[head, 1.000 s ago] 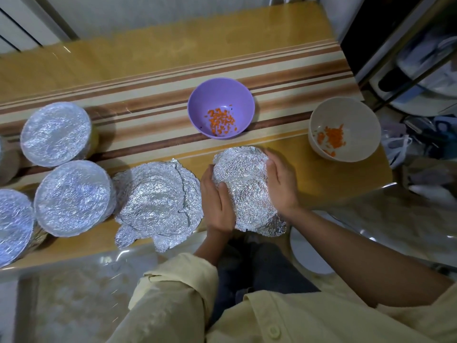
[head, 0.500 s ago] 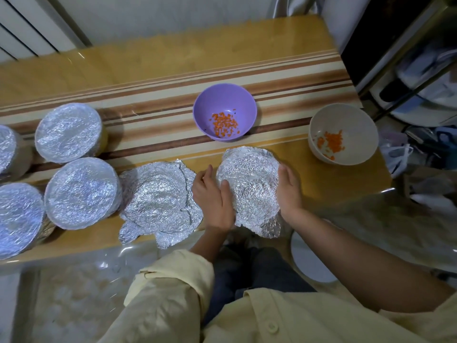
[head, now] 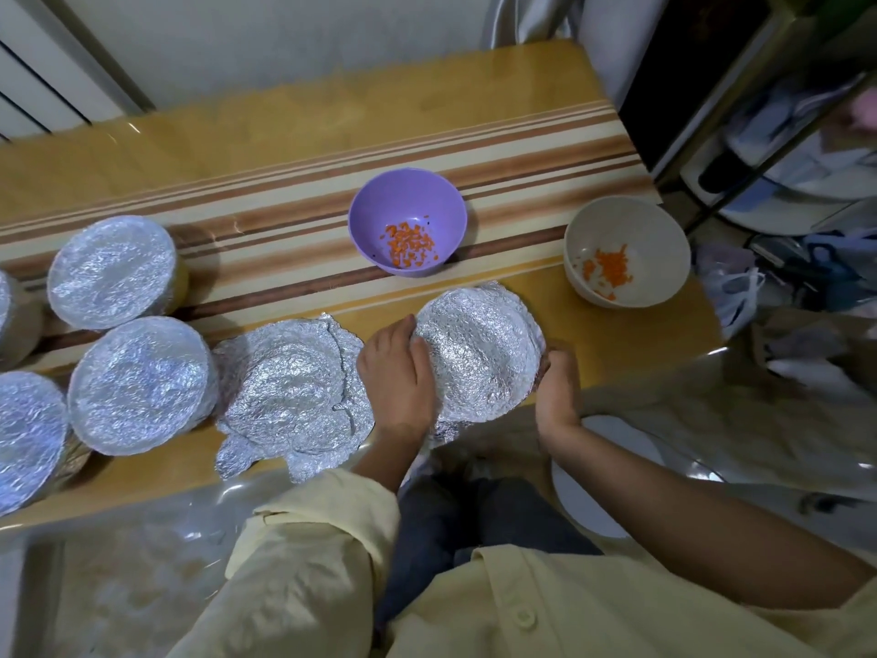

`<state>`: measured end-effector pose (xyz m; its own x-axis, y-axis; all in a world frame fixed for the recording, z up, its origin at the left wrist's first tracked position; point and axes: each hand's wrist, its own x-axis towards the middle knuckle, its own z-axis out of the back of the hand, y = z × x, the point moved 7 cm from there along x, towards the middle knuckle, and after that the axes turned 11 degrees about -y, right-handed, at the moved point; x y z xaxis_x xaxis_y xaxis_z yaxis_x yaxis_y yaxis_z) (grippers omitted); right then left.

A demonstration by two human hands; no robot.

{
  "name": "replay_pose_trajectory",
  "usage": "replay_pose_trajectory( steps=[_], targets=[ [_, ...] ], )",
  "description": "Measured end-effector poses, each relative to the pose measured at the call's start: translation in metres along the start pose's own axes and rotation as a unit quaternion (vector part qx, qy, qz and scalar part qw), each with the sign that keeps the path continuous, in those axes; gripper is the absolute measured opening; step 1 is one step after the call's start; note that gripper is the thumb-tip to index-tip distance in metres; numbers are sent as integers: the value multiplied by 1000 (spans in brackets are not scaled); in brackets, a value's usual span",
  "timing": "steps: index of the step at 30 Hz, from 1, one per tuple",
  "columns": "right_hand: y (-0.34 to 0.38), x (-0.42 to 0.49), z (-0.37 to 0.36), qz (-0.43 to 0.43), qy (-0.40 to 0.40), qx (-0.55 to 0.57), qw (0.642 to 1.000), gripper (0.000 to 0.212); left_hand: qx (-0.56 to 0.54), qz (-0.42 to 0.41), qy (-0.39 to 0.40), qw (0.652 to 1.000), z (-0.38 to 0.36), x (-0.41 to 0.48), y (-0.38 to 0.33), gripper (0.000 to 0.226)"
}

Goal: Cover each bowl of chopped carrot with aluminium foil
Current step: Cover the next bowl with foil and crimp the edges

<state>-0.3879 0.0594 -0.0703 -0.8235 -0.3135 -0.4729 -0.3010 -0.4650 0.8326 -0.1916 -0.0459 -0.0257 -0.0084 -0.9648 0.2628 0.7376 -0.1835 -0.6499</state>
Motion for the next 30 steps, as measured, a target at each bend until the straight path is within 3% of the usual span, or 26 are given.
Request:
replay_pose_trajectory(
  steps=[2,4,7,10,13,16,21,28,30],
  targets=[
    [18,6,5,113,-2,-74,991,33,57,-38,-36,997,7,3,-7,48],
    [46,5,2,256,2,-126,958,44,77,-75,-59,992,9,1,-21,45],
    [83,-13,-24,476,50,-237,846,51,90,-106,-26,990,-4,-9,-42,51],
    [83,-28,-54,560,125,-343,744,55,124,-117,14,985,-23,-16,-48,54],
    [64,-23,-66,565,146,-428,690,61,150,-129,31,980,-33,-17,-39,55],
    [56,-11,-67,534,141,-440,708,59,120,-98,51,987,-35,-15,-29,57],
    [61,-8,-67,521,153,-378,750,57,-18,-17,33,999,-31,-8,-16,56],
    [59,5,-60,457,151,-287,828,49,-156,98,15,983,-30,-9,3,54],
    [60,5,-58,450,149,-277,836,47,-166,107,9,980,-32,-9,6,52]
  ],
)
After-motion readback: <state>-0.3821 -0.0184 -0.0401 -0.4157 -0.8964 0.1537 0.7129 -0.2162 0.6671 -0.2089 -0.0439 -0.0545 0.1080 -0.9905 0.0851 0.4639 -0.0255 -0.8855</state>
